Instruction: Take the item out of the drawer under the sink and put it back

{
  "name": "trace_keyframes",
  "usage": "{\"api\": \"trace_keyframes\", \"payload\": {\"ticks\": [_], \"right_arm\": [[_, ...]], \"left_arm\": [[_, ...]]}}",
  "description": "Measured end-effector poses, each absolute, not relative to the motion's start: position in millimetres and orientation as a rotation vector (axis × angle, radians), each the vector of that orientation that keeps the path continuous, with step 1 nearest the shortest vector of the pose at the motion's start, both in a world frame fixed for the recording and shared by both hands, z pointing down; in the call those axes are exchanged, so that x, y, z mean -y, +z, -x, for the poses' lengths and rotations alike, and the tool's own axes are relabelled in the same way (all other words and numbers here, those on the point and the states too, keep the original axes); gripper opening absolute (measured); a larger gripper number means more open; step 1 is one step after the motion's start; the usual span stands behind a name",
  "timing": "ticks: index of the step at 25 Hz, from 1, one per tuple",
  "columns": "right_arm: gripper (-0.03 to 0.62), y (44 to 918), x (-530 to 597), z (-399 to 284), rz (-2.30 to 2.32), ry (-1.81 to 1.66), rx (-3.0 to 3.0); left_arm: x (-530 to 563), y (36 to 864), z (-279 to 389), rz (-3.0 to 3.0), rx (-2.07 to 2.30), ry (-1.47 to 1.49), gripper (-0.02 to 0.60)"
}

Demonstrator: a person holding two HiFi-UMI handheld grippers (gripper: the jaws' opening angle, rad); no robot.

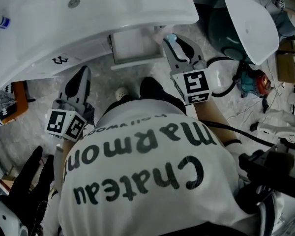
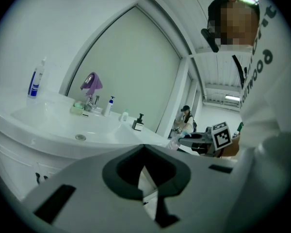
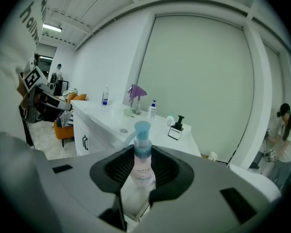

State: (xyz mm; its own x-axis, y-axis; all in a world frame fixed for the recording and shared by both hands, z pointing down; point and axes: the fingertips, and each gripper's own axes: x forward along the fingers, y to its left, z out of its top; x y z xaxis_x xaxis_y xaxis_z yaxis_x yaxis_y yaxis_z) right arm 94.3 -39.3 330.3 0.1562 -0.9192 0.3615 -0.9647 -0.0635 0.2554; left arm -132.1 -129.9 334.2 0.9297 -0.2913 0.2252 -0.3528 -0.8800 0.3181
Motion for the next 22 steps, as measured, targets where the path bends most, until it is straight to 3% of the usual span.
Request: {"api": "trace_keyframes", "payload": {"ticks": [22], "right_arm": [[0.112,286,53,-98,-2.032,0.005,1.788]], "left_arm": [[143,327,133,-2.73,0.5,0.202,0.008]]}}
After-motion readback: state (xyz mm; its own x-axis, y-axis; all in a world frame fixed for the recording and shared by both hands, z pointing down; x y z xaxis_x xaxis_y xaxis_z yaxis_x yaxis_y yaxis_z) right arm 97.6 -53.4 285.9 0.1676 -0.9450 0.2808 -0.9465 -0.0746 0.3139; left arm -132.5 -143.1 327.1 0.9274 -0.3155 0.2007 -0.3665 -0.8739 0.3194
